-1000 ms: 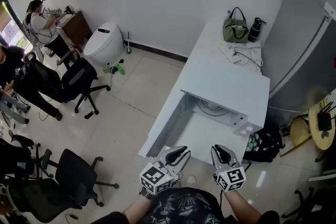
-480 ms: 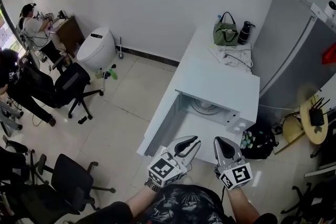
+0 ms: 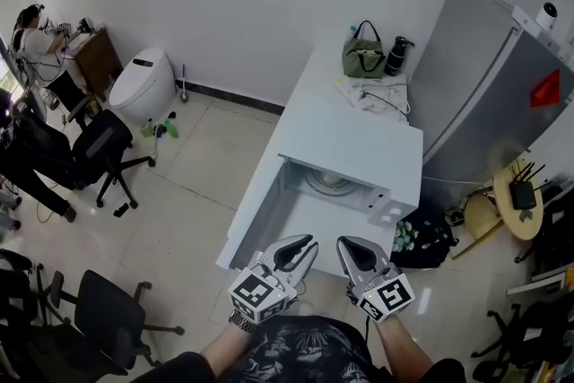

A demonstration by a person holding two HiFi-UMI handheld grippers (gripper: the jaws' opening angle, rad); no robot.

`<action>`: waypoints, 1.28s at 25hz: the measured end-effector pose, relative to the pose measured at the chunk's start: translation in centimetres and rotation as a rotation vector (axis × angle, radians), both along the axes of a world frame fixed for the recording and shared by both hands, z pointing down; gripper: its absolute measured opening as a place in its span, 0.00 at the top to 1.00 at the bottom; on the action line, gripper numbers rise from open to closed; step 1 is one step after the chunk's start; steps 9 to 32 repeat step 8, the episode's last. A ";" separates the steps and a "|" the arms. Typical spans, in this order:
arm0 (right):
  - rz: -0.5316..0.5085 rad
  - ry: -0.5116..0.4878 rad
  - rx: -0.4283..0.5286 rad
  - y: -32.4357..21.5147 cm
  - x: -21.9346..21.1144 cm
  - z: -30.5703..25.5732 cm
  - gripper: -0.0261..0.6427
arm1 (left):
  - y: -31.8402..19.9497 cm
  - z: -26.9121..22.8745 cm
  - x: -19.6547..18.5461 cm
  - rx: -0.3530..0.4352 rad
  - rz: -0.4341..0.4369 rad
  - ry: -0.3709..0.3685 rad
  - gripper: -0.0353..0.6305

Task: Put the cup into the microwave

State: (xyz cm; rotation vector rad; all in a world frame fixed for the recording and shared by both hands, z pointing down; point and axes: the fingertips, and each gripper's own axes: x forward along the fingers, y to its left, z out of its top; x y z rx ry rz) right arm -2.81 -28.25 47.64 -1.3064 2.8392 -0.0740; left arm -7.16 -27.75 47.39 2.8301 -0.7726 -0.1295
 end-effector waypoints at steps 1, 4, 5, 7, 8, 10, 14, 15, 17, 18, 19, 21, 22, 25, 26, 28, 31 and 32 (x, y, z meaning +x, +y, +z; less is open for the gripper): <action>-0.021 -0.004 -0.001 0.2 -0.3 -0.1 0.96 | 0.0 0.0 0.0 -0.001 0.001 -0.002 0.85; -0.163 -0.014 0.002 1.2 -1.7 -0.2 0.96 | -0.1 -0.4 0.3 -0.009 0.022 0.016 0.85; -0.204 -0.022 -0.001 1.4 -1.9 -0.2 0.96 | -0.1 -0.6 0.6 -0.012 0.034 0.025 0.85; -0.239 -0.030 -0.011 1.4 -1.7 0.0 0.96 | -0.1 -0.9 1.2 -0.015 0.053 0.030 0.85; -0.247 -0.031 -0.015 1.3 -1.6 0.2 0.96 | -0.1 -1.0 1.4 -0.013 0.060 0.029 0.85; -0.247 -0.031 -0.015 1.3 -1.6 0.2 0.96 | -0.1 -1.0 1.4 -0.013 0.060 0.029 0.85; -0.247 -0.031 -0.015 1.3 -1.6 0.2 0.96 | -0.1 -1.0 1.4 -0.013 0.060 0.029 0.85; -0.247 -0.031 -0.015 1.3 -1.6 0.2 0.96 | -0.1 -1.0 1.4 -0.013 0.060 0.029 0.85; -0.247 -0.031 -0.015 1.3 -1.6 0.2 0.96 | -0.1 -1.0 1.4 -0.013 0.060 0.029 0.85; -0.247 -0.031 -0.015 1.3 -1.6 0.2 0.96 | -0.1 -1.0 1.4 -0.013 0.060 0.029 0.85; -0.247 -0.031 -0.015 1.3 -1.6 0.2 0.96 | -0.1 -1.0 1.4 -0.013 0.060 0.029 0.85; -0.247 -0.031 -0.015 1.3 -1.6 0.2 0.96 | -0.1 -1.0 1.4 -0.013 0.060 0.029 0.85; -0.247 -0.031 -0.015 1.3 -1.6 0.2 0.96 | -0.1 -1.0 1.4 -0.013 0.060 0.029 0.85; -0.247 -0.031 -0.015 1.3 -1.6 0.2 0.96 | -0.1 -1.0 1.4 -0.013 0.060 0.029 0.85; -0.247 -0.031 -0.015 1.3 -1.6 0.2 0.96 | -0.1 -1.0 1.4 -0.013 0.060 0.029 0.85; -0.247 -0.031 -0.015 1.3 -1.6 0.2 0.96 | -0.1 -1.0 1.4 -0.013 0.060 0.029 0.85; -0.247 -0.031 -0.015 1.3 -1.6 0.2 0.96 | -0.1 -1.0 1.4 -0.013 0.060 0.029 0.85; -0.247 -0.031 -0.015 1.3 -1.6 0.2 0.96 | -0.1 -1.0 1.4 -0.013 0.060 0.029 0.85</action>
